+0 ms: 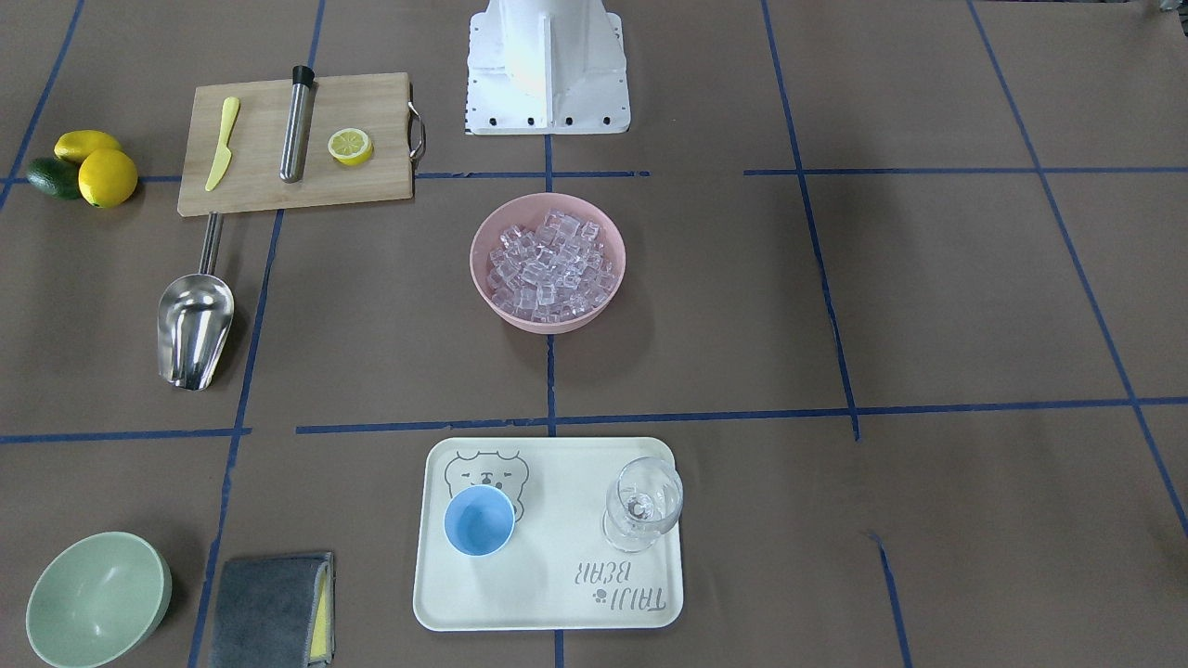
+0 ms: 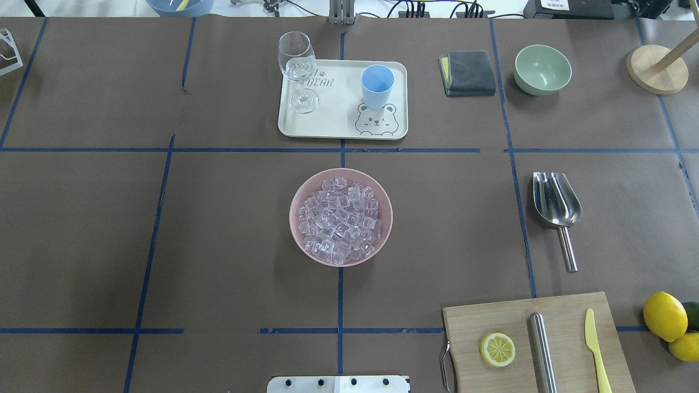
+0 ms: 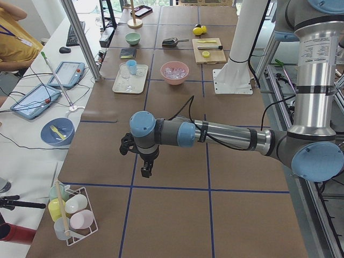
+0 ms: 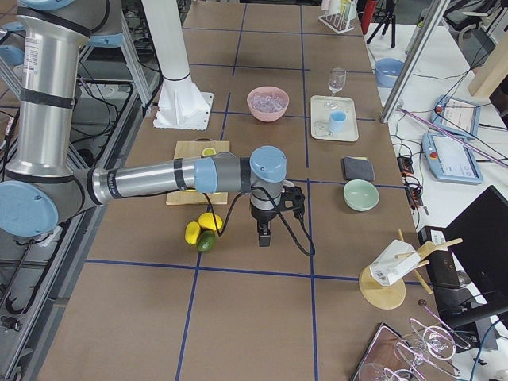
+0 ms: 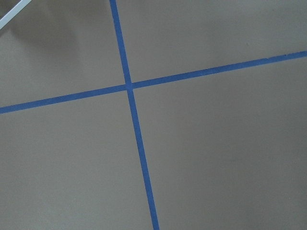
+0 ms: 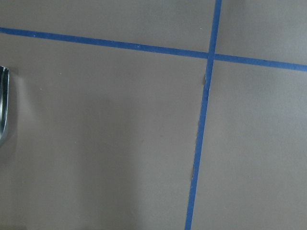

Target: Put ice in cup with scoop

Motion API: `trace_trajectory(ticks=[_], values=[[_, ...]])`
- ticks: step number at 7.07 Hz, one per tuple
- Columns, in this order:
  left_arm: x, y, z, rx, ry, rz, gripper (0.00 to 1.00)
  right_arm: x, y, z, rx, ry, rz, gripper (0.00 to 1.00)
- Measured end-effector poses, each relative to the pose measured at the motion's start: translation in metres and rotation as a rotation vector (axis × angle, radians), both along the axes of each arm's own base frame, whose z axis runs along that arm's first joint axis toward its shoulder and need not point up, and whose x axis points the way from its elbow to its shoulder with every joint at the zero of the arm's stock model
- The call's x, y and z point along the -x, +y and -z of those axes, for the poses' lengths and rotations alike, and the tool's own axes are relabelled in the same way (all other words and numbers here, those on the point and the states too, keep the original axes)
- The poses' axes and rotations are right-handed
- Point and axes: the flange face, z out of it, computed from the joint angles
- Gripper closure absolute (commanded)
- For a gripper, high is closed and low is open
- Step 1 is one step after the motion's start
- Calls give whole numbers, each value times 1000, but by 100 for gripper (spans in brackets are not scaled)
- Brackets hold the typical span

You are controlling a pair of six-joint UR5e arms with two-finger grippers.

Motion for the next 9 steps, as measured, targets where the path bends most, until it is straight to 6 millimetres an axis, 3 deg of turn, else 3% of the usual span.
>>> trace_trajectory(ticks=[2, 4, 6, 7, 9], values=[[-1, -10, 19, -57, 11, 0, 0, 1, -18, 20, 10, -5, -57, 0], [-4, -48, 77, -178, 19, -1, 0, 6, -35, 42, 86, -19, -180, 0], [-20, -84, 143, -405, 35, -28, 0, 30, -54, 77, 48, -35, -165, 0], [-43, -89, 163, -533, 57, -62, 0, 47, -64, 92, 24, -42, -140, 0], [-124, -85, 187, -619, 135, -146, 0, 64, -75, 100, -5, -51, -112, 0]])
